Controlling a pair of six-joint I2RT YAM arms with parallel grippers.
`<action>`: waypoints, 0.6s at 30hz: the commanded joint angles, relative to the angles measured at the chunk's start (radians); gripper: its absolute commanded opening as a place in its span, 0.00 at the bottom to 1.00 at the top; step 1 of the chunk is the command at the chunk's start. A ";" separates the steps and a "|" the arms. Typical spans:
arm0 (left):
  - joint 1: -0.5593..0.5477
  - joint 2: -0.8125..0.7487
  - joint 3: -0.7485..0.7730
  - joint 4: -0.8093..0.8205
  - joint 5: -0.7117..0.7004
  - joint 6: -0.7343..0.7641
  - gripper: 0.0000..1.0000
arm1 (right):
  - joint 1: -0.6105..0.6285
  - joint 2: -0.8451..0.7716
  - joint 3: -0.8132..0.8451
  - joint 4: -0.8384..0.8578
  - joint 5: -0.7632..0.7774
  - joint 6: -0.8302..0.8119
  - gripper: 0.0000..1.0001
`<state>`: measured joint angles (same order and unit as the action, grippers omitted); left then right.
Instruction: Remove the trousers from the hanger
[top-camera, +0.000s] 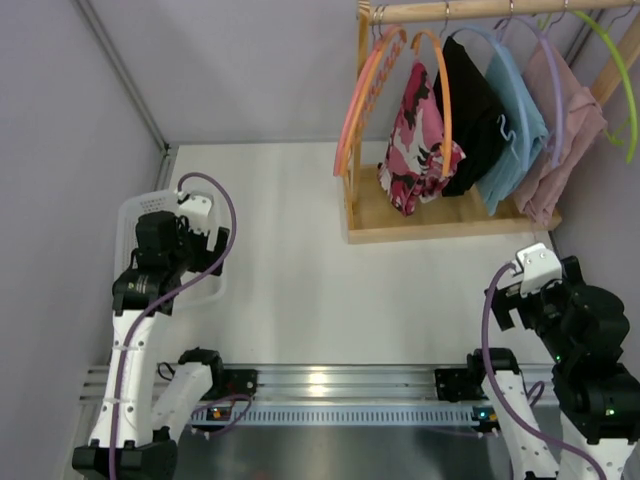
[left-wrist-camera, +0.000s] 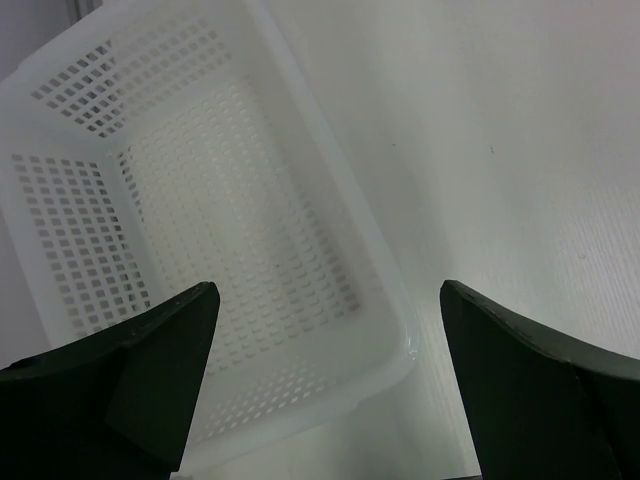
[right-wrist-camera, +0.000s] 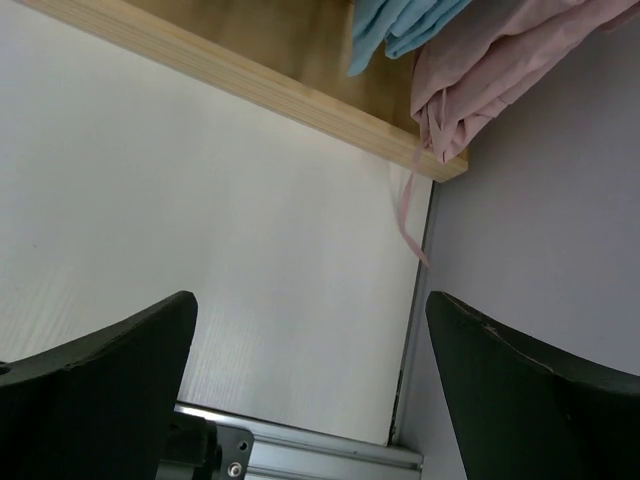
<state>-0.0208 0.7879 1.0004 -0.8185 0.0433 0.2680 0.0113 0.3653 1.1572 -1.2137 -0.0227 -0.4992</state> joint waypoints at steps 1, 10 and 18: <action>-0.002 0.013 0.041 0.038 -0.007 -0.030 0.98 | 0.012 0.055 0.091 0.026 -0.028 0.039 0.99; -0.002 0.057 0.125 0.038 0.064 -0.136 0.99 | 0.013 0.341 0.484 -0.006 -0.216 0.166 0.99; -0.002 0.083 0.173 0.038 0.093 -0.182 0.99 | 0.012 0.583 0.697 0.086 -0.423 0.318 1.00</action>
<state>-0.0208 0.8730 1.1332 -0.8150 0.1143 0.1253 0.0120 0.8776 1.7905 -1.2053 -0.3222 -0.2749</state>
